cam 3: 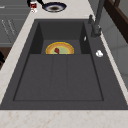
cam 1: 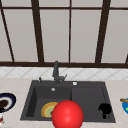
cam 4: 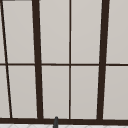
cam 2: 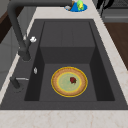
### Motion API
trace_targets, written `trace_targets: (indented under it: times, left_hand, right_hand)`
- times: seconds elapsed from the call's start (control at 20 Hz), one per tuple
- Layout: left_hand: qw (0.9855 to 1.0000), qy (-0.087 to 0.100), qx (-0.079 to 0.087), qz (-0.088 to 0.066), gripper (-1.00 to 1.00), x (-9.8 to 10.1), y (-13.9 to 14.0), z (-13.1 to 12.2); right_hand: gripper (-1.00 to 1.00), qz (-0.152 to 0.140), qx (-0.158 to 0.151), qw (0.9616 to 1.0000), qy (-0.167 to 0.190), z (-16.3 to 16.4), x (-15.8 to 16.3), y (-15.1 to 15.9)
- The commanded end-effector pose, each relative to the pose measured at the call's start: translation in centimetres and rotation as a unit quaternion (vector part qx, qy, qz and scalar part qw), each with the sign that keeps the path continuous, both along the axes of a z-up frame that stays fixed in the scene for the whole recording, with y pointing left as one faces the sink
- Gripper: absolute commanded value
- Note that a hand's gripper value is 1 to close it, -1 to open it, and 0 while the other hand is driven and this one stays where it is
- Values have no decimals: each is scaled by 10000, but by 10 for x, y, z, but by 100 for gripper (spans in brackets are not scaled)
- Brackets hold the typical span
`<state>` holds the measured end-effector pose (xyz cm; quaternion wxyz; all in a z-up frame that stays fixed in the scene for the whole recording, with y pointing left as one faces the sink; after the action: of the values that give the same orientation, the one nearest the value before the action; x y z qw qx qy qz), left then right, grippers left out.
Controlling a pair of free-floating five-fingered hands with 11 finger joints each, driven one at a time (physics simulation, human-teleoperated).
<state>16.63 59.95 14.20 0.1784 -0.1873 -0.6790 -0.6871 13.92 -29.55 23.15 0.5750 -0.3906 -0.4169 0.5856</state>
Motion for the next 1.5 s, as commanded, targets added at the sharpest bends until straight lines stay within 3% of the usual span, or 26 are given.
trace_targets:
  times: [0.0,0.25,0.4,0.5,1.0,1.15,1.45]
  left_hand:
    - [9997,203,-96,0,-100,10,9,-16]
    - [9978,640,-123,92,-100,25,4,-20]
    - [9944,1043,-155,63,-100,29,4,-19]
    - [9923,1218,-210,37,-100,27,9,-20]
    - [9925,1187,-283,-59,-100,22,8,-6]
    - [9944,1000,-321,-70,-100,17,7,4]
    - [9939,1072,-267,-63,-100,-3,7,6]
  right_hand:
    - [0,0,0,10000,0,0,0,0]
    - [0,0,0,10000,0,0,0,0]
    - [0,0,0,10000,0,0,0,0]
    - [0,0,0,10000,0,0,0,0]
    - [0,0,0,10000,0,0,0,0]
    - [0,0,0,10000,0,0,0,0]
    - [0,0,0,10000,0,0,0,0]
